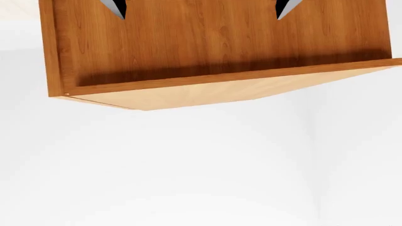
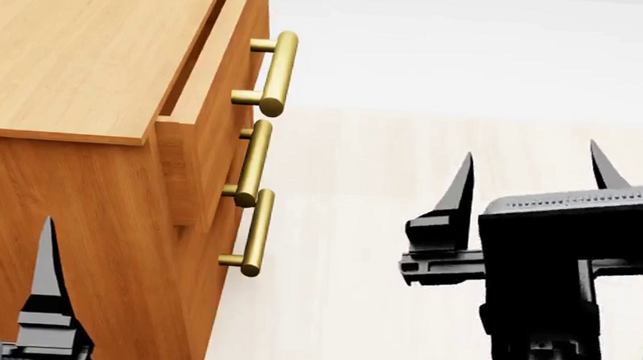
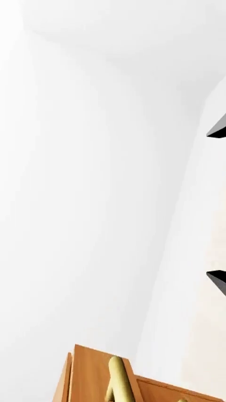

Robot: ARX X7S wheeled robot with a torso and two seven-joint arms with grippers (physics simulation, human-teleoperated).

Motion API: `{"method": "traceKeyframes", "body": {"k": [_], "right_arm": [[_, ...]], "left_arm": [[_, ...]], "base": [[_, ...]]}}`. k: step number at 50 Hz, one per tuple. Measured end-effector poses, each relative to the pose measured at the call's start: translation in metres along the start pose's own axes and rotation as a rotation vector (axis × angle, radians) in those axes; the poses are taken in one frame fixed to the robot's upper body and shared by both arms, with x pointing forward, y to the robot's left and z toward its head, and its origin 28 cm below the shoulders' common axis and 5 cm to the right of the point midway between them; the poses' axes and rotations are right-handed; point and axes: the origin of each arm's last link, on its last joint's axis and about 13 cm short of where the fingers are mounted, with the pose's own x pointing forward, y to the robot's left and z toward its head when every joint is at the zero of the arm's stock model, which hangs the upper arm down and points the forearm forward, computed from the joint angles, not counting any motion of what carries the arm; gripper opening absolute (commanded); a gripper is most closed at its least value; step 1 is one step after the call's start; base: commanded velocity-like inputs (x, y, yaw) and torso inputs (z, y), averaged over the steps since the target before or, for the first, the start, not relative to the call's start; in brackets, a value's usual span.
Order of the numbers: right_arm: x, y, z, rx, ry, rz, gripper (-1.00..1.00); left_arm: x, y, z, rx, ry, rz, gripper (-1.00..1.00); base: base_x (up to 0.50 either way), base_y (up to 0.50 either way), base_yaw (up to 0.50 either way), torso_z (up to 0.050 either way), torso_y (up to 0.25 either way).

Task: Close the top drawer of the cabinet and put the bowl on top of it.

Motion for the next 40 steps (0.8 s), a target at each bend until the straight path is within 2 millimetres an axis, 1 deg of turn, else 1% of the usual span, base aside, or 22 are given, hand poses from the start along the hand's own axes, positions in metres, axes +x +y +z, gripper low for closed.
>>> {"method": "traceKeyframes", "body": {"k": [11,21,29,40], "right_arm": [[0.059,0.000,0.011,-0.050,0.059,-0.025,1.00],[0.097,0.010,0.021,-0.068,0.086,-0.021,1.00],[0.115,0.028,0.030,-0.063,0.076,0.019,1.00],[0.126,0.056,0.034,-0.027,0.063,0.093,1.00]], "left_arm": [[0.000,0.000,0.002,0.008,-0.003,0.000,1.00],[-0.001,-0.001,0.002,0.012,-0.005,-0.004,1.00],[0.000,-0.001,0.000,0.018,0.000,-0.005,1.00],[0.000,-0.001,-0.001,0.023,0.003,-0.005,1.00]], "base": [[0.00,0.00,0.00,0.000,0.000],[0.00,0.00,0.00,0.000,0.000],[0.00,0.00,0.00,0.000,0.000],[0.00,0.00,0.00,0.000,0.000]]}}
